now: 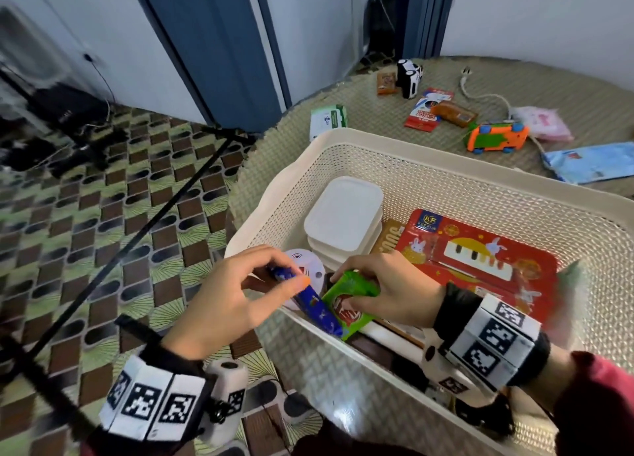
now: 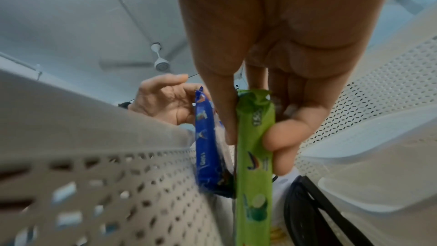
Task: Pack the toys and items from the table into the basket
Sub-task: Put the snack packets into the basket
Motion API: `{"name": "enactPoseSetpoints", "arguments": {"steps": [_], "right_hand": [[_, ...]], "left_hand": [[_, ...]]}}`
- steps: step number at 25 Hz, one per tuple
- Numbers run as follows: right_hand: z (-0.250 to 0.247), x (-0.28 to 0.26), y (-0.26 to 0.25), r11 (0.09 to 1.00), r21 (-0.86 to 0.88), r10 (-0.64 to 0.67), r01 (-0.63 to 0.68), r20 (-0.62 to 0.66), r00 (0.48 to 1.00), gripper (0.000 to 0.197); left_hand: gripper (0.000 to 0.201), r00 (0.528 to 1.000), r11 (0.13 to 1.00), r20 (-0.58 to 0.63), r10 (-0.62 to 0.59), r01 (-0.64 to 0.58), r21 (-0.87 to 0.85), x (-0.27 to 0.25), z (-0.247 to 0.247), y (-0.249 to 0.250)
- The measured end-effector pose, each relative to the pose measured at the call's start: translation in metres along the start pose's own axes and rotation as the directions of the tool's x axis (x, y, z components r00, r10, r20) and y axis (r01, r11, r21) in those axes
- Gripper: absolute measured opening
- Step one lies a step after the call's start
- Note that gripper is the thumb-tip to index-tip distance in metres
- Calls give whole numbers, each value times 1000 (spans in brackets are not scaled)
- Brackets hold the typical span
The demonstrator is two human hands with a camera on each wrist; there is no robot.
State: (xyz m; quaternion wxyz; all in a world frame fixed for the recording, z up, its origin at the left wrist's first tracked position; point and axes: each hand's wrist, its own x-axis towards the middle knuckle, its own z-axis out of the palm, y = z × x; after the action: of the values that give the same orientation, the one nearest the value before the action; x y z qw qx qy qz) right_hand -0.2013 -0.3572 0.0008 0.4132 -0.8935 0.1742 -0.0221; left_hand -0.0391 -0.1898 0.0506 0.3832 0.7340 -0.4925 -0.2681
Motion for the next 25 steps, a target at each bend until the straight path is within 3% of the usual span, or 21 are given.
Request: {"name": "enactPoseSetpoints", "arguments": {"steps": [2, 4, 7, 13, 19, 23, 25], "right_hand": [[-2, 1, 0, 1000, -17, 6, -7, -4, 1000, 29], [-10, -1, 2, 998, -66, 2, -1, 19, 1000, 28], [-29, -5, 7, 996, -84, 23, -18, 53, 998, 27], [-55, -10, 19, 986, -148, 72, -81, -67, 995, 28], [-59, -10, 30, 979, -158, 119, -130, -72, 990, 29], [-53, -6, 33, 974, -164, 156, -156, -13, 988, 28], [-47, -3, 34, 975, -156, 165, -160, 17, 986, 26]], "left_hand": [[25, 994, 996, -110, -6, 16, 91, 0, 4, 1], [11, 992, 992, -127, 23, -6, 127, 0, 10, 1], [28, 998, 994, -57, -11, 17, 108, -3, 15, 2], [66, 999, 996, 52, -14, 9, 93, 16, 18, 0], [48, 968, 978, 243, -68, 16, 208, 42, 27, -10], [61, 932, 950, 333, -142, 33, 312, 55, 30, -21], [56, 921, 924, 353, -166, 20, 382, 61, 31, -27]]}}
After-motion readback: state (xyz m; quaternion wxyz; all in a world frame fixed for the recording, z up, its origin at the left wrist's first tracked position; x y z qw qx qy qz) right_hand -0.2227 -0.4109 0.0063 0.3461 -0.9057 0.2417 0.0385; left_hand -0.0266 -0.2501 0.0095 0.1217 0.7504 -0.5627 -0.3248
